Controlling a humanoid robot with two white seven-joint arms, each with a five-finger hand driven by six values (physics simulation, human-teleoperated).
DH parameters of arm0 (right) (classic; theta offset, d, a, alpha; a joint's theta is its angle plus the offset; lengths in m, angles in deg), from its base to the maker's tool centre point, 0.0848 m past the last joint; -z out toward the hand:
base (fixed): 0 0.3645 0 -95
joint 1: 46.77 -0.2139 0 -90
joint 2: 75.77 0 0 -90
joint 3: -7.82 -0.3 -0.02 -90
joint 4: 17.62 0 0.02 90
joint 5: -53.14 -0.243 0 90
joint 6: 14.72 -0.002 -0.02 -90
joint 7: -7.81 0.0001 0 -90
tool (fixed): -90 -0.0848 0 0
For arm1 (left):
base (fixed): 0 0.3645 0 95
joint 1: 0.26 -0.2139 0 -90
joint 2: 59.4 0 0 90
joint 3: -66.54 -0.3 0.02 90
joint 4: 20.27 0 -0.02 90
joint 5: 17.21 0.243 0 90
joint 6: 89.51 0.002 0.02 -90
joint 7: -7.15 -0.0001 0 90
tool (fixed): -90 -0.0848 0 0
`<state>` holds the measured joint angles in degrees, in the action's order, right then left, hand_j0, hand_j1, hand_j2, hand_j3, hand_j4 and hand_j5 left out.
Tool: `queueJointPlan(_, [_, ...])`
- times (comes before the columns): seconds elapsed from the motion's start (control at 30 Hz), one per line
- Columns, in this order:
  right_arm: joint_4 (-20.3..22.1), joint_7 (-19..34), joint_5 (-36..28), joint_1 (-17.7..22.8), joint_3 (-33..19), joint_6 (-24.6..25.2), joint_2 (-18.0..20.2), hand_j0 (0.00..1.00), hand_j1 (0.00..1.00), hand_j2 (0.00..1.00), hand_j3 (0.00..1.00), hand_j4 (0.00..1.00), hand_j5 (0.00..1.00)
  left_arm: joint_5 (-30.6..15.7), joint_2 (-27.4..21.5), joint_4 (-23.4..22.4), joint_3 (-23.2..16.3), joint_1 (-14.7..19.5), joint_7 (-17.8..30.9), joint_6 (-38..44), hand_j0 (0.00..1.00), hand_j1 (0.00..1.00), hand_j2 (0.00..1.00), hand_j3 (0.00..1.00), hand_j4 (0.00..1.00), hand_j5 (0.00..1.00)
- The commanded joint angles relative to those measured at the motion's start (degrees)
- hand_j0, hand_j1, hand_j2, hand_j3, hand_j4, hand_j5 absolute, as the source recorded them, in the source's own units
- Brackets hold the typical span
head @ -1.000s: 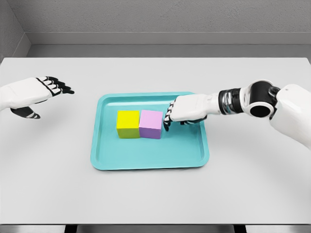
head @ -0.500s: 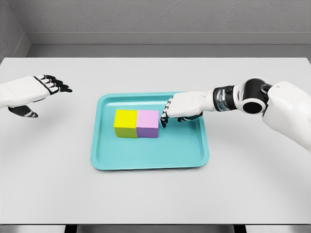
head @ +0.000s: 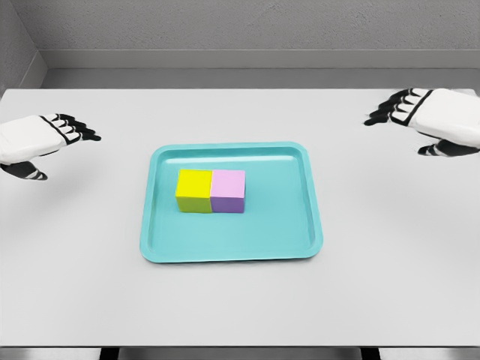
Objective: Push two cubes
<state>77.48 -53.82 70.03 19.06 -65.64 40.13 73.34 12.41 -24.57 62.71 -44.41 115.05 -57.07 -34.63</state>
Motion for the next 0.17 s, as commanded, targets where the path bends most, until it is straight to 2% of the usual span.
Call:
queueJointPlan(0.0, [0.1,0.1,-0.5,0.2,-2.4,0.1,-0.2,1.0,1.0,1.0,1.0,1.0,1.0,-0.4,-0.1,0.0,0.1,0.0,0.0,0.1,1.0,1.0,1.0,1.0,1.0,1.0])
queueJointPlan(0.13, [0.0,0.5,-0.3,2.1,-2.1,0.1,-1.9,1.0,1.0,1.0,1.0,1.0,1.0,-1.1,-0.5,-0.2,1.4,-0.6,-0.1,0.1,1.0,1.0,1.0,1.0,1.0,1.0])
